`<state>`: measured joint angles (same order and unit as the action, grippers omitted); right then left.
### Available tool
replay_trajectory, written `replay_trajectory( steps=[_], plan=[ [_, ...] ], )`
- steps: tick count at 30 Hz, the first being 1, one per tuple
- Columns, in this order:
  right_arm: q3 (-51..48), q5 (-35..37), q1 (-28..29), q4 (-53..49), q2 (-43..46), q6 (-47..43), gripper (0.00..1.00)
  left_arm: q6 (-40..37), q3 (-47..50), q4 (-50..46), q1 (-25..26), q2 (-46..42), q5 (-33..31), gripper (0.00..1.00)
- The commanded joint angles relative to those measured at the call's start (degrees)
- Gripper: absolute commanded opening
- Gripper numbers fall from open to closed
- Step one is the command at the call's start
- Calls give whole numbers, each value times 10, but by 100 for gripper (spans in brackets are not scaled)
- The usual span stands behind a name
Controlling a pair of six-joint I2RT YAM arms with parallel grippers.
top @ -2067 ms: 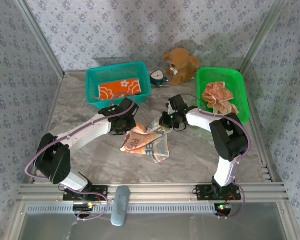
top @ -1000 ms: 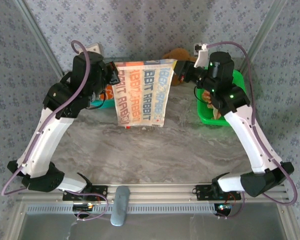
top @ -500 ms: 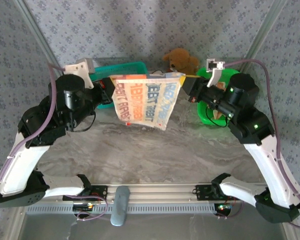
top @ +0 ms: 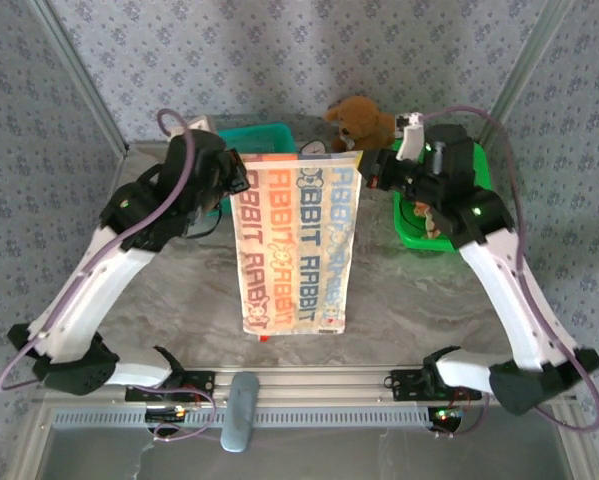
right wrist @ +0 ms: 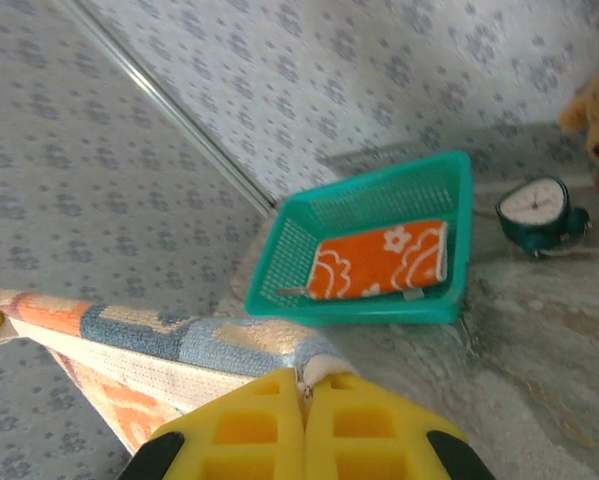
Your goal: Fold and stack the towels
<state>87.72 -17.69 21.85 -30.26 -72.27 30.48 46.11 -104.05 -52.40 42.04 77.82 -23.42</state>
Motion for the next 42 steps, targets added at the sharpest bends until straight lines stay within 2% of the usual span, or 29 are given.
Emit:
replay_trajectory(
  steps=[1, 8, 12, 16, 22, 29, 33, 42],
  plan=[
    [2, -25, -27, 34, -49, 10, 0, -14, 41, 53, -65, 25, 66, 0],
    [-34, -45, -46, 106, -132, -2, 0, -42, 66, 84, -126, 107, 130, 0],
    [-94, -56, -45, 119, -135, -16, 0, -28, 138, 102, -129, 101, 145, 0],
    [-183, -59, -38, 143, -118, -12, 0, 14, 250, 148, -128, 65, 172, 0],
    [-326, -50, -3, 171, -92, -17, 0, 76, 401, 209, -96, 27, 185, 0],
    [-432, -38, 15, 184, -72, -13, 0, 140, 493, 214, -34, 6, 163, 0],
    [-456, -34, 20, 178, -57, -12, 0, 163, 517, 211, -12, -1, 155, 0],
    [-460, -32, 21, 137, -2, -9, 0, 181, 501, 166, 15, -37, 137, 0]
  ],
)
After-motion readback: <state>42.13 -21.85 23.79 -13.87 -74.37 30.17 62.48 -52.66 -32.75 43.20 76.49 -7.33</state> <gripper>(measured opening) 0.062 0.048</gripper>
